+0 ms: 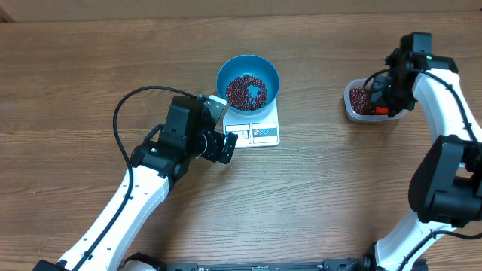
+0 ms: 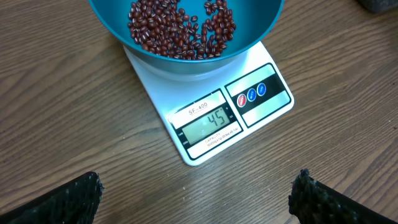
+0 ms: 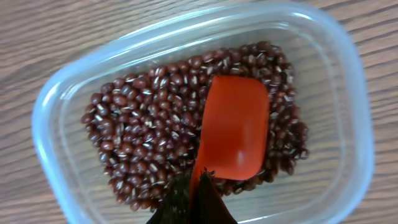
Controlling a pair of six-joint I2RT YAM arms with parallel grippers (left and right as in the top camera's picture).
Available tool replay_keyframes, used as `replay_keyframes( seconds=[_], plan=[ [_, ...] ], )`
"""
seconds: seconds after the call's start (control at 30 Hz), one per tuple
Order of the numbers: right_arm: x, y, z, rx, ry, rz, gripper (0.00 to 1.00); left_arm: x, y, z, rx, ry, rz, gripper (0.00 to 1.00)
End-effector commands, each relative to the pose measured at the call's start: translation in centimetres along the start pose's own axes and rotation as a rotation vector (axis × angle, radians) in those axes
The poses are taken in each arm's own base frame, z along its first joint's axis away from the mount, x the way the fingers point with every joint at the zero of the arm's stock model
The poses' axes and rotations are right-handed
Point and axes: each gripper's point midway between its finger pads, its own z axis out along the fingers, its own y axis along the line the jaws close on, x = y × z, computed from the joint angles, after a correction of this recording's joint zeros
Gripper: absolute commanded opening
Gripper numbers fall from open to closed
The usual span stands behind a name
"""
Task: Scoop item into bowl and weigh 150g on scale
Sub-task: 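Dip the scoop into the beans and lift it filled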
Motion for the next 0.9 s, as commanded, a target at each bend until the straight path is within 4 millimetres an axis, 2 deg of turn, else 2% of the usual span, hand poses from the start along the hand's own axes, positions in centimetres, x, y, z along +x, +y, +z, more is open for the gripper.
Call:
replay_keyframes(
  seconds=[0.0,0.1,0.43,0.57,0.63,0.87],
  plan=[
    [0.7,2.1,0.5,-0.202,0.043,0.027,0.04,-0.1,0.1,-0.5,-0.006,-0.017,-0.011,1.00],
    [0.4,1.9,-0.3,-0.329,0.038,0.085,0.04,-0.1,0.1,-0.5,-0.005,-0.017,-0.011,1.00],
    [0.2,0.0,-1.3,-0.451,0.027,0.186,0.04,-0.1,0.1,-0.5,-0.005,-0.017,-0.011,1.00],
    [0.6,0.2,-0.2,-0.473,0.055,0.197,0.04,-0.1,0.1,-0.5,-0.006,-0.017,-0.010,1.00],
    [0.7,1.0,0.6,-0.536,0.075,0.206,0.04,-0.1,0.1,-0.5,-0.006,-0.017,-0.011,1.00],
    [0.9,2.0,1.8,-0.606,0.102,0.215,0.04,-0.1,0.1,-0.5,-0.006,-0.017,-0.011,1.00]
  ],
)
